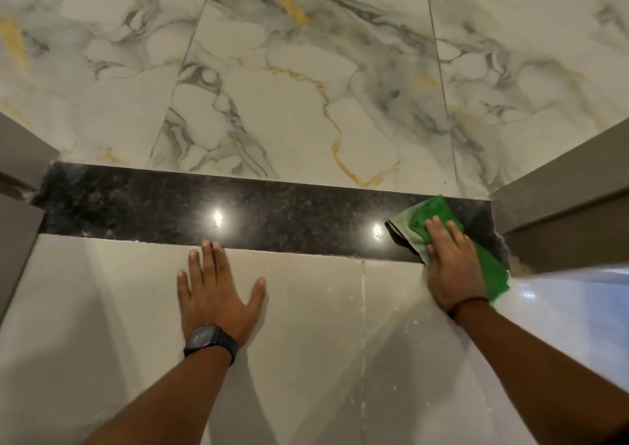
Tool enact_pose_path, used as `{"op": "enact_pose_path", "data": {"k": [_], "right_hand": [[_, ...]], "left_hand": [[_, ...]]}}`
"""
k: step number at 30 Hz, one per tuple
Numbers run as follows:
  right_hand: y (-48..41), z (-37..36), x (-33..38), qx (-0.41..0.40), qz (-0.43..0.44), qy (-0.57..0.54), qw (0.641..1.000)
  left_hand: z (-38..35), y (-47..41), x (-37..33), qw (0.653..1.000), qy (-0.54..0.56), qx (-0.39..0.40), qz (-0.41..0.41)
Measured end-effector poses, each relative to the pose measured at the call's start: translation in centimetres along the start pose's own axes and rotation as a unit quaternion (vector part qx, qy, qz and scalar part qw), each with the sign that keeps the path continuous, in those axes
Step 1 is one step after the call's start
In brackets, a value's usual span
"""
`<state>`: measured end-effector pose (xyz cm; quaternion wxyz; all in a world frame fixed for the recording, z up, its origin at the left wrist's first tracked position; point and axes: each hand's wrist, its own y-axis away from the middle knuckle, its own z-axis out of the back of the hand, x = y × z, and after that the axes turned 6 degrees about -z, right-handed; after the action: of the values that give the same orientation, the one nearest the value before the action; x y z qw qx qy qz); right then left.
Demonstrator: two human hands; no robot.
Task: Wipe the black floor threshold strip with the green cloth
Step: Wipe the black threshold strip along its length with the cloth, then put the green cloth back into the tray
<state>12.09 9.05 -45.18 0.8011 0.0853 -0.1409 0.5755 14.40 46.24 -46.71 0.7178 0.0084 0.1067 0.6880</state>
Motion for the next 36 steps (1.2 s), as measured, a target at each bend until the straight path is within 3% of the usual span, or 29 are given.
{"op": "enact_pose_path", "data": {"k": [2,5,9,12,14,19,21,24,29,33,36], "right_hand": [[0.8,-0.5,1.6,-0.008,-0.012,-0.015,1.000],[3.2,-1.2,3.6,0.021,0.049,-0.017,0.998],[5.1,-1.0,5.5,0.069,0.096,-0.055,0.992],[3.9,0.7,4.2,0.045,0.040,-0.126,0.990],[2.5,1.7,2.6,0.021,-0.035,-0.110,0.993],[1.6,2.9,2.0,0.163,-0.137,-0.038,0.976],[0.6,3.2,2.7,0.198,-0.133,-0.029,0.971],[-0.3,4.5,4.3,0.166,-0.048,-0.022,0.985],[3.8,11.9,6.8,0.131,0.007,-0.023,0.991],[8.4,21.5,6.9,0.050,-0.036,-0.067,0.996],[12.1,31.0,4.4,0.037,-0.084,-0.080,0.993]], "left_hand": [[-0.1,0.1,0.0,1.000,-0.004,0.000,-0.002],[-0.1,0.6,-0.9,1.000,-0.002,0.010,-0.022],[-0.3,1.7,-4.4,0.992,0.010,0.037,-0.117],[-0.6,2.4,-6.4,0.977,0.008,0.049,-0.205],[-0.9,2.2,-7.0,0.970,0.004,0.046,-0.238],[-0.4,2.8,-8.1,0.950,0.008,0.083,-0.300],[0.5,2.2,-8.6,0.948,0.008,0.074,-0.308],[3.1,0.8,-9.7,0.954,0.021,0.052,-0.294],[9.8,3.7,-12.0,0.959,0.068,0.066,-0.267],[15.8,7.3,-15.1,0.938,0.095,0.116,-0.314],[21.2,11.2,-19.9,0.913,0.117,0.147,-0.362]]}}
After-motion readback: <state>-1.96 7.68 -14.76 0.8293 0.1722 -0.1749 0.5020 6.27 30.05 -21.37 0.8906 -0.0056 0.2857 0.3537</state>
